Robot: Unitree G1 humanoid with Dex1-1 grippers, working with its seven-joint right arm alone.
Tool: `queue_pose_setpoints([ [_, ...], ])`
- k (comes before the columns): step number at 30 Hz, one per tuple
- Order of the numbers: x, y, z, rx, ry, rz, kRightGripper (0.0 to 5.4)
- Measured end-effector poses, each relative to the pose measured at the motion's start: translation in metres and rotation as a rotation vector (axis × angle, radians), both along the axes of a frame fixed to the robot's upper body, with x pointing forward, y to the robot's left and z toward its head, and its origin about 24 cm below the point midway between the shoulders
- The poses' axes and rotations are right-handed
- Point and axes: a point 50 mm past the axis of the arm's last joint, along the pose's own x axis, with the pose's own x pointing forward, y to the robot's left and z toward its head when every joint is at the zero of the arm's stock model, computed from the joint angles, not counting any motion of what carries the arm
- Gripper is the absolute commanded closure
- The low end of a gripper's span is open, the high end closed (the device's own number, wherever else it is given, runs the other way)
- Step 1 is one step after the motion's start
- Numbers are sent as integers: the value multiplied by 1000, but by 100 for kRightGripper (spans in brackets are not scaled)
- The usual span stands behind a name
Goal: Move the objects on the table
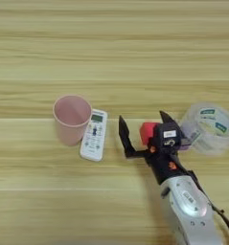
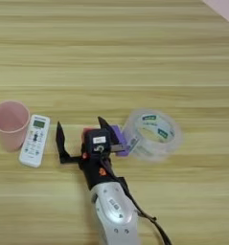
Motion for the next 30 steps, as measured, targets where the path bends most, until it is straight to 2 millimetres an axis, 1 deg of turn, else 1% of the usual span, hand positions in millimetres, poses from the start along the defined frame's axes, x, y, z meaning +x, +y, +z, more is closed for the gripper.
queue_pose_setpoints([
  [2,-4,10,3,-7,-21,29,7],
  [4,-7,16,2,-10,-13,48,7],
  [12,-16,33,0,12,6,108,7],
  [17,-24,48,-4,30,37,150,7],
  [21,-25,50,-7,20,50,160,7],
  [30,-24,59,-22,-45,100,203,7],
])
